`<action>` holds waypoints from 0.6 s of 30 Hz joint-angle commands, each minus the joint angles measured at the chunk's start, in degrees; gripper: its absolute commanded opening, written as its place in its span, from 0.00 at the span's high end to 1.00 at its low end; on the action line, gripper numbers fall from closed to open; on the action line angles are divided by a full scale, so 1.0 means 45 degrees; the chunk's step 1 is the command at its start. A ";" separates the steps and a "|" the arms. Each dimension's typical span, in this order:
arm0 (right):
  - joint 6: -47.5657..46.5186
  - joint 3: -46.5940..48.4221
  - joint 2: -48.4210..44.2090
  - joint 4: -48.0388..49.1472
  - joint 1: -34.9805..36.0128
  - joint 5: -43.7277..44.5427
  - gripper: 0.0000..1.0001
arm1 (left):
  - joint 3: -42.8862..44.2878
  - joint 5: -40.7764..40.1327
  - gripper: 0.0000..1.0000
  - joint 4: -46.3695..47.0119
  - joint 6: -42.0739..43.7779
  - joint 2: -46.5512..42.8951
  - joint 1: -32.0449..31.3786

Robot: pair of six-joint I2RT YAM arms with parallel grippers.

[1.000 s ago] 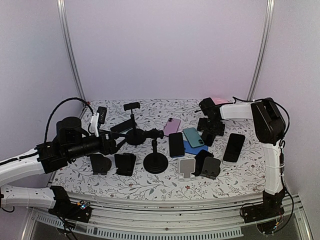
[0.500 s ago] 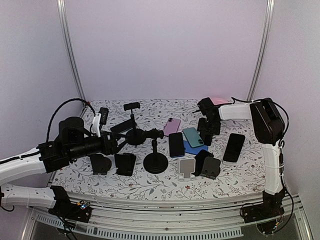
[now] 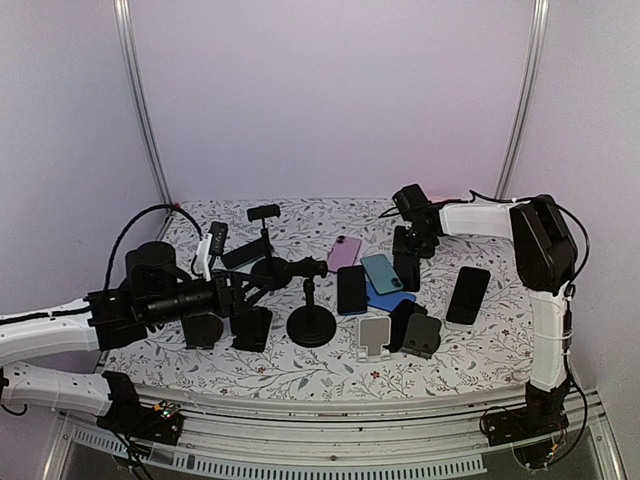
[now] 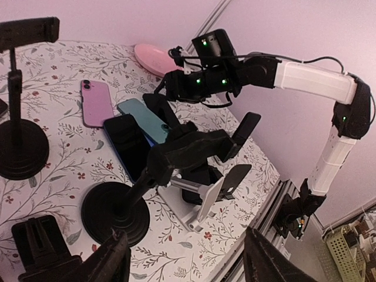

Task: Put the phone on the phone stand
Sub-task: Move the phone to the center of the board.

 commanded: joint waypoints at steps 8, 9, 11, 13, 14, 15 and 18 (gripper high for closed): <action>-0.0634 0.0767 -0.1076 -0.0467 0.0358 0.0922 0.32 | 0.0293 -0.0652 0.34 0.0882 -0.0116 0.0827 -0.1154; -0.0684 0.0768 -0.0874 -0.0476 0.0344 0.0844 0.27 | 0.0307 -0.0685 0.34 0.0884 -0.0119 0.0827 -0.1196; -0.0792 0.0768 -0.0465 -0.0492 0.0322 0.0606 0.22 | 0.0318 -0.0733 0.34 0.0852 -0.0115 0.0780 -0.1235; -0.0731 0.0716 -0.0114 -0.0500 0.0245 0.0273 0.14 | 0.0318 -0.0816 0.34 0.0732 -0.0107 0.0728 -0.1235; -0.0633 0.0693 0.0040 -0.0510 0.0159 0.0101 0.12 | 0.0301 -0.0840 0.34 0.0677 -0.0099 0.0673 -0.1233; -0.0590 0.0673 0.0213 -0.0516 0.0087 -0.0015 0.11 | 0.0284 -0.0838 0.34 0.0628 -0.0098 0.0609 -0.1235; -0.0558 0.0759 0.0680 -0.0497 -0.0145 -0.0208 0.08 | 0.0207 -0.0891 0.34 0.0483 -0.0081 0.0435 -0.1252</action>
